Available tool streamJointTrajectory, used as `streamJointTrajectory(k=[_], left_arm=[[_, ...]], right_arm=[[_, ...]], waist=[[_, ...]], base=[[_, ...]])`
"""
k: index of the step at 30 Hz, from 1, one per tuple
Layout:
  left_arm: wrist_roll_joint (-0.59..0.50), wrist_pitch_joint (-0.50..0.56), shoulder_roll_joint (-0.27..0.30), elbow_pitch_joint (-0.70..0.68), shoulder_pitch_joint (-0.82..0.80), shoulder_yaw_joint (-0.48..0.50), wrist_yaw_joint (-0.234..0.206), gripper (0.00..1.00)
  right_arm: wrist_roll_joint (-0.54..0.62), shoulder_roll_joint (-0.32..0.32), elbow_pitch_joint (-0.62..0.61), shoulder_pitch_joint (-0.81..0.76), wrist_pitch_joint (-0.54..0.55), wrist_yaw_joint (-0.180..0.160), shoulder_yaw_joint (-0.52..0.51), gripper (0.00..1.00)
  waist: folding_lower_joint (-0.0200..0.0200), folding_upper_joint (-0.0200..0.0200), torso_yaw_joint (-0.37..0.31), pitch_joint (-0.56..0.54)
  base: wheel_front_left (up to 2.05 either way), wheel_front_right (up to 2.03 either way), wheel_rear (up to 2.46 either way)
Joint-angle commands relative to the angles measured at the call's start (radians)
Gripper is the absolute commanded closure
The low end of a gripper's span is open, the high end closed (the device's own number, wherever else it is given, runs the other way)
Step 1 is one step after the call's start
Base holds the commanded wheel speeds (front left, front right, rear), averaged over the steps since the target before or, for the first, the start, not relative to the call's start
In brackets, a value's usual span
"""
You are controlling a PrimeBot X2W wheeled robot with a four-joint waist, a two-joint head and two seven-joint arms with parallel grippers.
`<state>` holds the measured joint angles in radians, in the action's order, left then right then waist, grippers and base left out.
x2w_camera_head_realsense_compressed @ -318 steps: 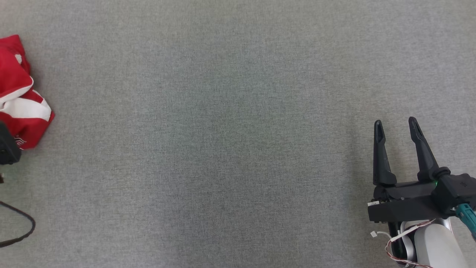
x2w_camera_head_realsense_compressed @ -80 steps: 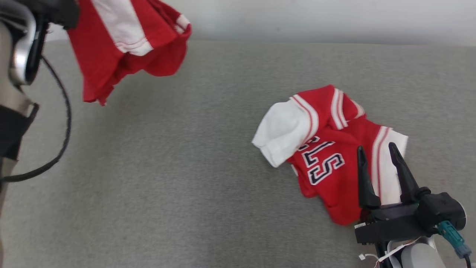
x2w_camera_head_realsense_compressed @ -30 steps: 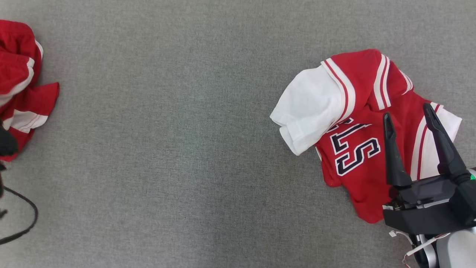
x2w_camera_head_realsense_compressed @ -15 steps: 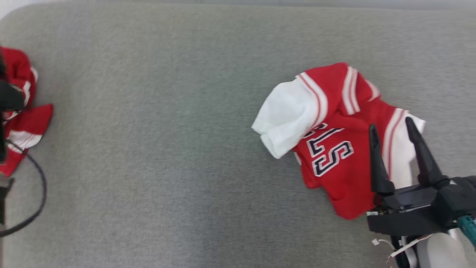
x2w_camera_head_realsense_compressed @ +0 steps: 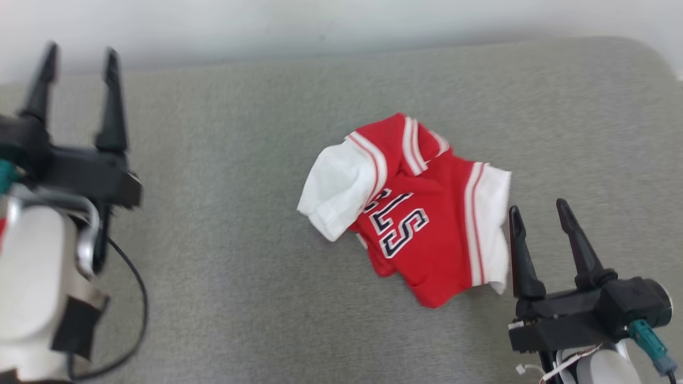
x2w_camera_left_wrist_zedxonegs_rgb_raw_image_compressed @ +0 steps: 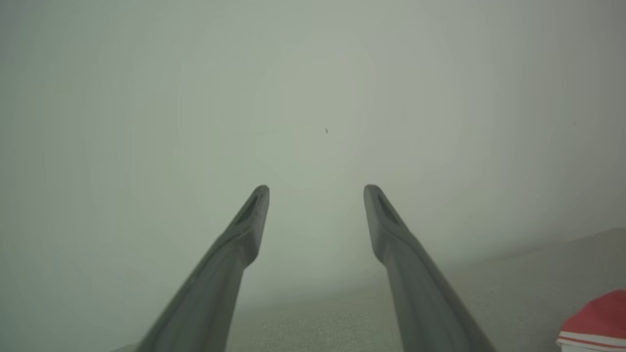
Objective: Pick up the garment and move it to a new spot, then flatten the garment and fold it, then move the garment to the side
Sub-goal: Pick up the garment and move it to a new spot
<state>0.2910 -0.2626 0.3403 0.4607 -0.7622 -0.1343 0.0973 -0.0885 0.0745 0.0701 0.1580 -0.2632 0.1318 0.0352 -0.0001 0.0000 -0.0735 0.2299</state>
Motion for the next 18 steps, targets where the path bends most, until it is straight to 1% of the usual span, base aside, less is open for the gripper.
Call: streamJointTrajectory(k=[1,7,18], left_arm=[[0.002,-0.003,-0.015,-0.016,0.049,-0.006,-0.004,0.00],[0.004,-0.003,-0.040,-0.063,0.173,-0.007,-0.017,0.00],[0.017,-0.003,-0.072,-0.146,0.404,0.011,-0.035,0.00]], right_arm=[[-0.011,-0.007,0.003,-0.026,-0.001,-0.002,0.000,0.00],[-0.016,-0.012,0.024,-0.049,-0.001,-0.002,0.001,0.00],[-0.033,-0.013,0.057,-0.087,-0.001,-0.002,-0.007,0.00]], waist=[[0.0001,0.0000,-0.054,-0.060],[0.0001,0.0000,-0.067,-0.109],[0.0001,0.0000,-0.025,-0.162]], base=[[0.00,0.00,0.00],[0.00,0.00,0.00],[0.00,0.00,0.00]])
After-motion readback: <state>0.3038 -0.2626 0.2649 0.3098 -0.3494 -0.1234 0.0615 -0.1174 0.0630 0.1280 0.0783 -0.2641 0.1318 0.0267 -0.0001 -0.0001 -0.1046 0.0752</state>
